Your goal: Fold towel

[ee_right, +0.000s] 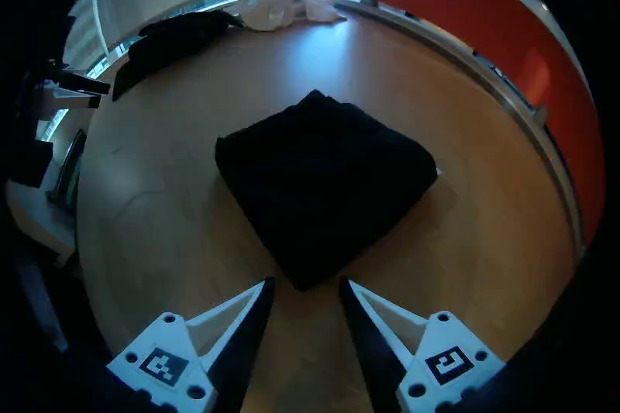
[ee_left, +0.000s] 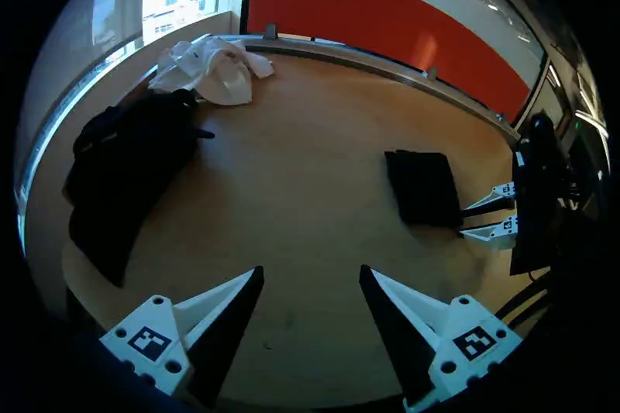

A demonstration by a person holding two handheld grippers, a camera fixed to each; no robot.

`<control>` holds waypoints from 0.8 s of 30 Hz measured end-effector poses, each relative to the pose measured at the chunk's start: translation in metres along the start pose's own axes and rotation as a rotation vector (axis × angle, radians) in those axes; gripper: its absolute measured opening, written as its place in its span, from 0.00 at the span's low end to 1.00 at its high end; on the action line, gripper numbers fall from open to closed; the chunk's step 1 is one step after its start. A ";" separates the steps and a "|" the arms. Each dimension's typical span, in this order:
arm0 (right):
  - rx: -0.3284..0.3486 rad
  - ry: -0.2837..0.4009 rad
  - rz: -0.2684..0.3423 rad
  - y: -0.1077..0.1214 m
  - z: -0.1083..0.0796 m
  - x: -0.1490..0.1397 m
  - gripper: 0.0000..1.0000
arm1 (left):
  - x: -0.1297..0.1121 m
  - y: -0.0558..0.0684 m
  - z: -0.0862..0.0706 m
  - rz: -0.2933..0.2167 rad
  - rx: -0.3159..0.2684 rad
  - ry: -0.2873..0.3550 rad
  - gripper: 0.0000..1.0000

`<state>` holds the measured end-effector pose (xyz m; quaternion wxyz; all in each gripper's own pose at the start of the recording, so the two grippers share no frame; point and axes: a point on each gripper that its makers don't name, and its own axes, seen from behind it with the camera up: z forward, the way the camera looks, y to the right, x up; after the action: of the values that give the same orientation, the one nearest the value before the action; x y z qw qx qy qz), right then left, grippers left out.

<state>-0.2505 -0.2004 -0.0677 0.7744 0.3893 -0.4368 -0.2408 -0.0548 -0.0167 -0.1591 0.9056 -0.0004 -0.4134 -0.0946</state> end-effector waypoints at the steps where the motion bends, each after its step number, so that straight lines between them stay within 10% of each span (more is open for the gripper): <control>1: 0.000 0.000 0.002 0.000 0.001 0.000 0.61 | 0.000 0.000 0.000 0.000 0.000 0.000 0.91; 13: -0.014 0.019 0.041 0.002 0.004 0.004 0.07 | -0.001 0.001 -0.001 0.002 -0.004 0.001 0.91; 24: -0.035 0.087 0.037 0.006 -0.017 0.033 0.04 | 0.002 0.004 0.002 0.013 -0.014 0.002 0.92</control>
<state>-0.2189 -0.2141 -0.0521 0.8037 0.3777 -0.4055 -0.2167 -0.0539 -0.0129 -0.1559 0.9066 -0.0096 -0.4118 -0.0915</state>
